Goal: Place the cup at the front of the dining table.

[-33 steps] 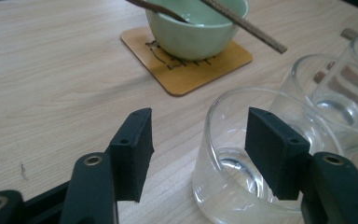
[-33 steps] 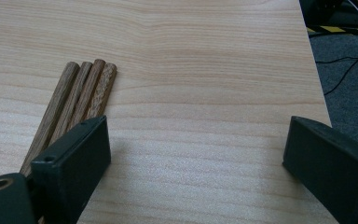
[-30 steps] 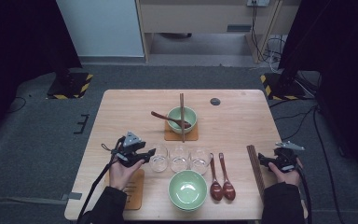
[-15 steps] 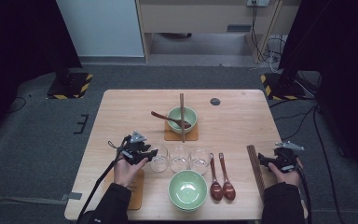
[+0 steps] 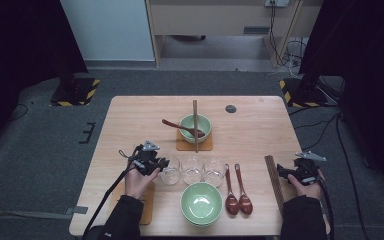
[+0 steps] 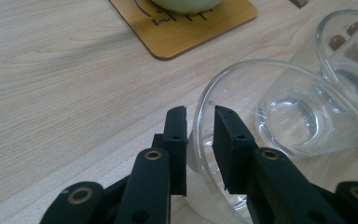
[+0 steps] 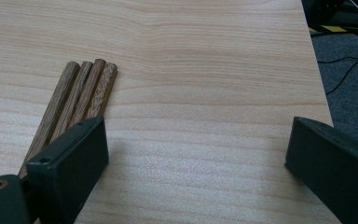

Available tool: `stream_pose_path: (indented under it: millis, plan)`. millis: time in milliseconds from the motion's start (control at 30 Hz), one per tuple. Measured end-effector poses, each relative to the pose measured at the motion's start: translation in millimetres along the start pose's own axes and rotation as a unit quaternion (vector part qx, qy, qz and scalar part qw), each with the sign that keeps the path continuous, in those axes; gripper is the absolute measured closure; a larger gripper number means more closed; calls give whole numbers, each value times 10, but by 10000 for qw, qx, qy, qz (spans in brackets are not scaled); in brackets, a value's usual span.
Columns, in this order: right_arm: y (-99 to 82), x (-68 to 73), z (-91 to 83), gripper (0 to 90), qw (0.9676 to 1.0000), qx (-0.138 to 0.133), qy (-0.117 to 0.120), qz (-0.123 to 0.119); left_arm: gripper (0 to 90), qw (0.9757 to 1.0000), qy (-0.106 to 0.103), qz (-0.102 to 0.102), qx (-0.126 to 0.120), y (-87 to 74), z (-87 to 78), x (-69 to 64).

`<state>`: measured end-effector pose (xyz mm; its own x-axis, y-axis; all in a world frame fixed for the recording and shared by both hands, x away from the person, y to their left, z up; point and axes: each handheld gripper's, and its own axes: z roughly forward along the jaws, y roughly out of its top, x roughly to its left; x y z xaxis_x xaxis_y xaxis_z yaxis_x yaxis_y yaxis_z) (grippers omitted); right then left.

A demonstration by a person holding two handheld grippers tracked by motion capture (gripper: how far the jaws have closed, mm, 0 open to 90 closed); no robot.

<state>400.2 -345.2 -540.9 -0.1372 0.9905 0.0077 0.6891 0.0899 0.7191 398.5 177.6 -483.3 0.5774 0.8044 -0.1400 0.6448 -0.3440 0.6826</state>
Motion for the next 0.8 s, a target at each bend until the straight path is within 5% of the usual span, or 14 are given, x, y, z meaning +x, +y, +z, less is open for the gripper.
stream_pose_path:
  millis: [200,800]
  plan:
    - [0,0,0,58,10000,3,3,-1,765,9996,192,183,115,14,-10,-37]
    - [0,0,0,58,10000,2,3,-1,805,9994,312,-7,130,-51,-131,-16]
